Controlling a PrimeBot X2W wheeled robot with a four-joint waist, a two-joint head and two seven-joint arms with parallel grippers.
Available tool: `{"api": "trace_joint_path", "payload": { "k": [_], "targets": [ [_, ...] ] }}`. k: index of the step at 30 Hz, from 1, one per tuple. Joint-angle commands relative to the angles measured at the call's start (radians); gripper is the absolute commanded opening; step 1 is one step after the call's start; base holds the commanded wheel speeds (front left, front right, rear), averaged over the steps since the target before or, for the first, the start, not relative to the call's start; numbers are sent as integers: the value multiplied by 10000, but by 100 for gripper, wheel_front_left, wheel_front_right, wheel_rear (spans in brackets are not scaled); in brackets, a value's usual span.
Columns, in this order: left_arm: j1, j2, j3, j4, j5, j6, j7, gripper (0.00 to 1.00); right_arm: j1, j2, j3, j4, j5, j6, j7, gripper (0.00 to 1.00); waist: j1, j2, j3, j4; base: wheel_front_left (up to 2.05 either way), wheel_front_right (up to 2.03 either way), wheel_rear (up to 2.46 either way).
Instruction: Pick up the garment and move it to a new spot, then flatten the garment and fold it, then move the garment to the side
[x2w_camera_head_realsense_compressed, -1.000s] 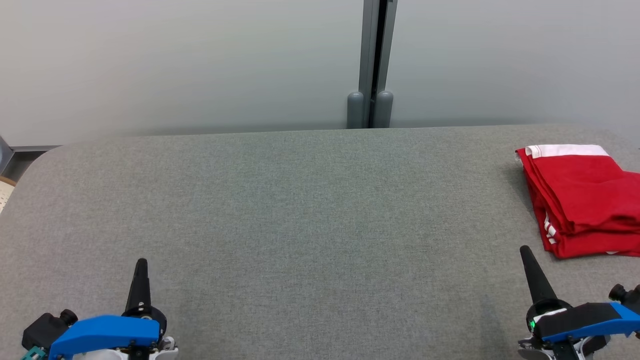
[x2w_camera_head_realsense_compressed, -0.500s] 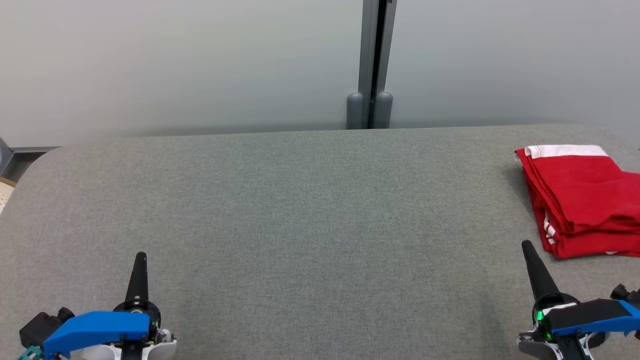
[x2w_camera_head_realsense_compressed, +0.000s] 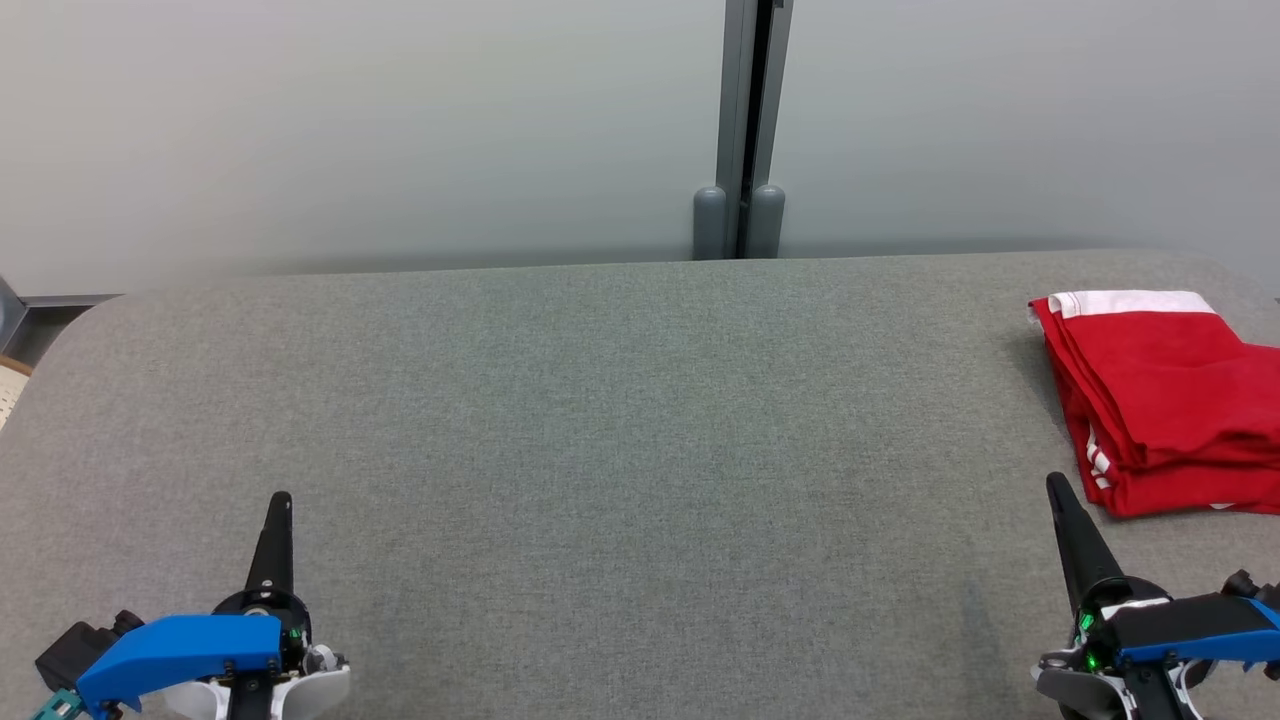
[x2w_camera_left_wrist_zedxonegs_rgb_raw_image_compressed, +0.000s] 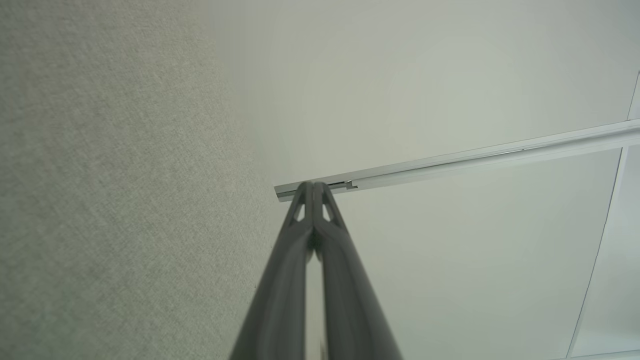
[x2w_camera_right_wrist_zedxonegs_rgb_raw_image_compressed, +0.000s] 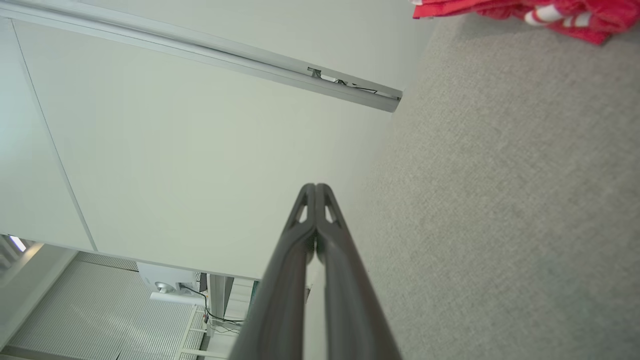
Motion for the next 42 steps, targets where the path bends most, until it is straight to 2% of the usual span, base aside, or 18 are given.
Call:
{"api": "trace_joint_path", "payload": {
  "k": [1, 33, 42],
  "targets": [
    [-194, 7, 70, -96, -155, -87, 67, 0, -154, -59, -31, -9, 205, 6, 49, 0, 0, -1, -1, 0, 0, 0, 0],
    [-350, -138, 340, -354, -2191, -105, 662, 0, -380, -68, -56, 210, 2650, 7, 188, 0, 0, -1, -46, -20, 0, 0, 0],
    [-332, -137, 336, -353, -2171, -104, 665, 0, -364, -68, -54, 206, 2624, 7, 183, 0, 0, -1, -47, -20, 0, 0, 0]
  ]
}}
